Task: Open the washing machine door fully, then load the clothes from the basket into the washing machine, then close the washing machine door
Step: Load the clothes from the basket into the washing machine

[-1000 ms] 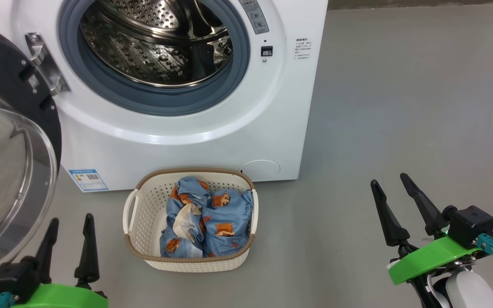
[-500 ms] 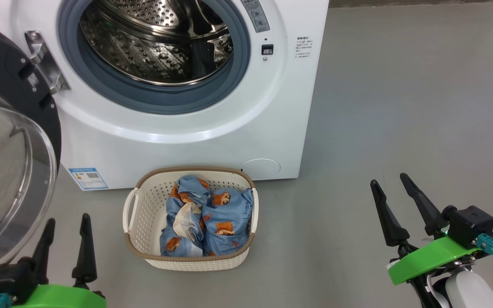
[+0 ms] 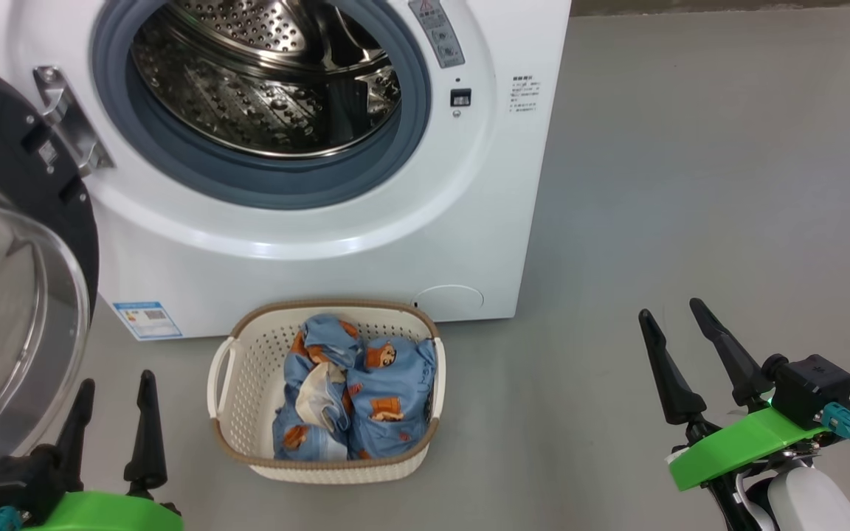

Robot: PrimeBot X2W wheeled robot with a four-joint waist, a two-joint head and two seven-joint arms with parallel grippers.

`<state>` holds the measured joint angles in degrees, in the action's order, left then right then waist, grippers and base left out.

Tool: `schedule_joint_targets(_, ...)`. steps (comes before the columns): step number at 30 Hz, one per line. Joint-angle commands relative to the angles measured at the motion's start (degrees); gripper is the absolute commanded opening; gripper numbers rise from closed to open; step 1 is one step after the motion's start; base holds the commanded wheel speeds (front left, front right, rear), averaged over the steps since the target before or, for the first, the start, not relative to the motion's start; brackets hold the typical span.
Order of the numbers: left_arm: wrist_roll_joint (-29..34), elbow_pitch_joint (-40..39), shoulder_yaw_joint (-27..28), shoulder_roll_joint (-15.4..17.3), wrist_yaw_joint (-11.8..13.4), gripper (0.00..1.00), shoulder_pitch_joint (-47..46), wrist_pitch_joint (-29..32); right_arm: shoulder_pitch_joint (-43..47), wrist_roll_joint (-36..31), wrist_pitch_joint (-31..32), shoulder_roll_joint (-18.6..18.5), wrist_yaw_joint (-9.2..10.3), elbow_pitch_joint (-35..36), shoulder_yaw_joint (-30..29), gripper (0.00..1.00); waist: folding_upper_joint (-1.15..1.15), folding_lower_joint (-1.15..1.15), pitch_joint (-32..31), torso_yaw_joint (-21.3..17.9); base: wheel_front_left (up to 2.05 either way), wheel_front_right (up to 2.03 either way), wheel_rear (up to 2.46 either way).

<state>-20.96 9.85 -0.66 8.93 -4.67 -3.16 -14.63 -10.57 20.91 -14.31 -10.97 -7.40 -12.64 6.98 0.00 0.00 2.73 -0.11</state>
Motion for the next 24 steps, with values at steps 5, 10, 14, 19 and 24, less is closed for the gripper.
schedule_joint_targets(5, 0.7, -1.0, 2.5, 0.8, -0.2, 1.00, -1.5, -0.4, -0.5, -0.5, -0.7, -0.3, -0.09, 1.7, 1.0, 1.00, 0.00, 0.00, 0.2, 0.1, 1.18, -1.18, 0.00)
schedule_joint_targets(10, 0.7, -0.6, 2.8, 0.8, -0.3, 1.00, -1.7, -0.4, -0.4, -0.6, -0.7, -0.2, -0.09, 1.7, 0.8, 1.00, 0.00, 0.00, 0.2, 0.2, 1.17, -1.17, 0.00)
schedule_joint_targets(14, 0.8, -0.5, 3.0, 0.7, -0.4, 1.00, -1.8, -0.4, -0.5, -0.5, -0.7, -0.2, -0.09, 1.7, 0.8, 1.00, 0.00, 0.00, 0.3, 0.3, 1.17, -1.17, 0.00)
schedule_joint_targets(19, 0.9, -0.4, 3.2, 0.7, -0.5, 1.00, -2.0, -0.4, -0.6, -0.4, -0.7, -0.1, -0.09, 1.6, 0.9, 1.00, 0.00, 0.00, 0.4, 0.4, 1.15, -1.15, 0.00)
schedule_joint_targets(24, 0.8, -0.5, 3.3, 0.7, -0.8, 1.00, -2.2, -0.4, -0.5, -0.6, -0.7, 0.1, -0.09, 1.7, 0.8, 1.00, 0.00, 0.00, 0.6, 0.5, 0.81, -0.81, 0.00)
